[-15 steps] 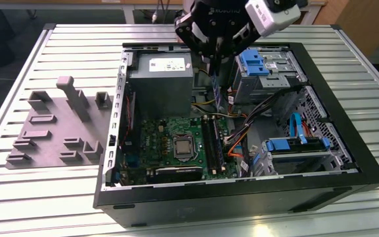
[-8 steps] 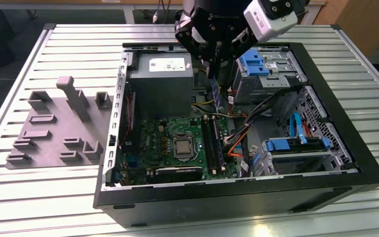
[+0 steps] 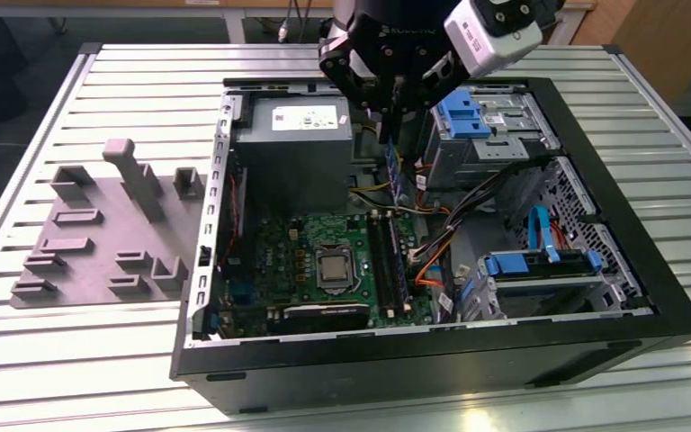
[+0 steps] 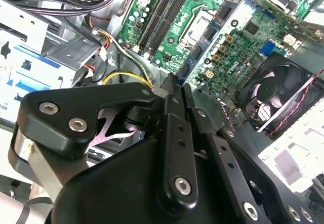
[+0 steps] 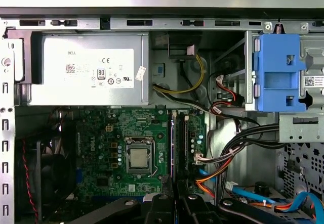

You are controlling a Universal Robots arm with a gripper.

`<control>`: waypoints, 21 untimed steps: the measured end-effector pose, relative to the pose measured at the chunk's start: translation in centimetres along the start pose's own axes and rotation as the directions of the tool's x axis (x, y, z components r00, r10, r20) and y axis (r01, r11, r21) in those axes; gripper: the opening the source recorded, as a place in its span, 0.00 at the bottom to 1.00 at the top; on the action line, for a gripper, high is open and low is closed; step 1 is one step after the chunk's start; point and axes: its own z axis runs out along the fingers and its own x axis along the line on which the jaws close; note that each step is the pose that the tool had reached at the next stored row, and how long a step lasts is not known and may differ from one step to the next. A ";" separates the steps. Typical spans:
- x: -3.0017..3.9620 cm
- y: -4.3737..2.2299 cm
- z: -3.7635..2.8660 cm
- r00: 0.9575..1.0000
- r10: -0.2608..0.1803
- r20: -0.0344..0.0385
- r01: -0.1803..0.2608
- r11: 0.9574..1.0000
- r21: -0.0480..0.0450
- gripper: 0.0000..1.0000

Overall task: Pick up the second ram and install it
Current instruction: 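Insert the second ram into the second slot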

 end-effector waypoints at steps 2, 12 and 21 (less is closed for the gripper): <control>0.00 -0.05 0.02 1.000 0.000 0.000 0.000 1.000 0.000 0.14; 0.04 -0.18 1.30 1.000 -0.027 -0.008 0.027 1.000 0.000 0.14; 0.04 -0.27 2.26 1.000 -0.027 -0.012 0.027 1.000 0.000 0.14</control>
